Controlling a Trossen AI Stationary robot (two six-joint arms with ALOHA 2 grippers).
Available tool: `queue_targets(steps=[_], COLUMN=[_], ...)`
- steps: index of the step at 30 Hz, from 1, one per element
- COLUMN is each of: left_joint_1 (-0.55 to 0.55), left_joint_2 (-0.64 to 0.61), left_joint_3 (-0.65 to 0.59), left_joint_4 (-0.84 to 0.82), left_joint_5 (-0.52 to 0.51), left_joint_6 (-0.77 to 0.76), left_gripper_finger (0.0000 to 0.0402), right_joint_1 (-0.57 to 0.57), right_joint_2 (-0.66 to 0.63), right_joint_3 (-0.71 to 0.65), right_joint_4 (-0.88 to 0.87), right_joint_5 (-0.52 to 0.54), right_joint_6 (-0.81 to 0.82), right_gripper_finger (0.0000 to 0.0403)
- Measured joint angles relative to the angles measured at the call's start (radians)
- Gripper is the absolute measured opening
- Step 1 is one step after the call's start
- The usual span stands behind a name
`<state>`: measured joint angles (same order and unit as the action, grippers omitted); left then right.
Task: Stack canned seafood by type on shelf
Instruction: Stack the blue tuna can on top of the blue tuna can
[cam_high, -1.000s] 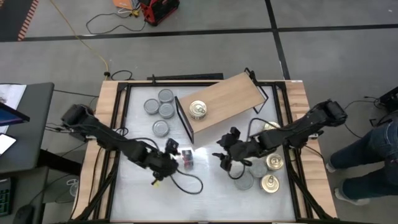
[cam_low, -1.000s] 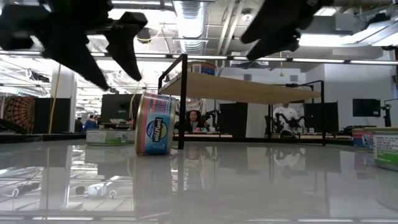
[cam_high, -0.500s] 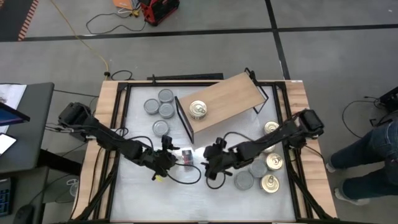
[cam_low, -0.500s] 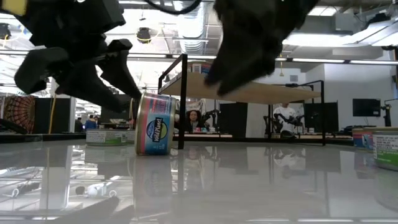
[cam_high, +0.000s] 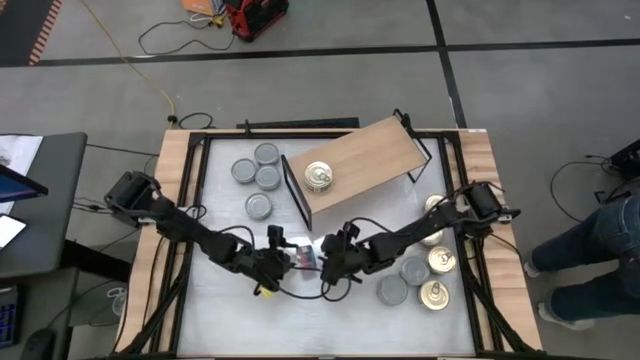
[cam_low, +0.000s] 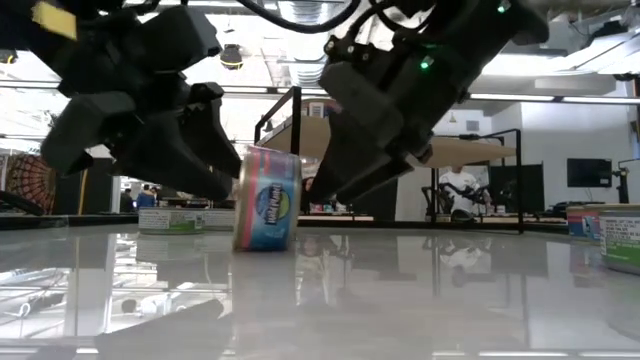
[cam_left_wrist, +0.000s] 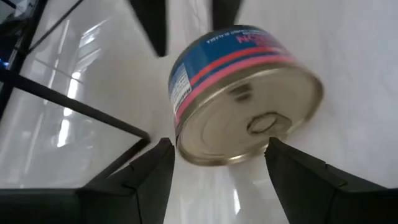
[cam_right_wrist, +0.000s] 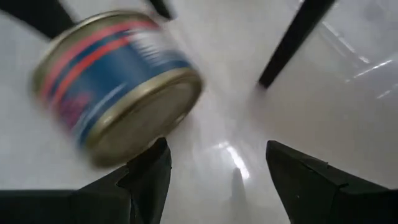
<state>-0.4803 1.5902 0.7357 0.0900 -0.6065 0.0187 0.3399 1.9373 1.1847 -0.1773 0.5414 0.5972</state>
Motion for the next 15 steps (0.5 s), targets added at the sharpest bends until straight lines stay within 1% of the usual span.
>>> queue_targets(steps=[4,10,13,15], left_joint_1=[-0.024,-0.056,-0.062,-0.063], left_joint_2=[0.0,-0.002,-0.012,-0.024], left_joint_3=[0.0,0.002,0.002,0.002], left_joint_4=[0.034,0.06,0.056,0.049], left_joint_5=[0.001,-0.003,-0.012,-0.031], left_joint_6=[-0.026,-0.012,0.013,0.019], left_gripper_finger=[0.024,0.024,0.024,0.024], right_joint_1=[-0.009,-0.016,-0.011,0.003], right_joint_2=[-0.004,-0.005,-0.03,-0.067], right_joint_3=[0.0,0.0,0.0,0.0], right_joint_4=[0.009,0.025,-0.038,-0.085], right_joint_5=[0.003,0.003,0.001,-0.014], right_joint_6=[-0.042,-0.09,-0.083,-0.044], right_gripper_finger=[0.0285,0.0285,0.0285,0.0285])
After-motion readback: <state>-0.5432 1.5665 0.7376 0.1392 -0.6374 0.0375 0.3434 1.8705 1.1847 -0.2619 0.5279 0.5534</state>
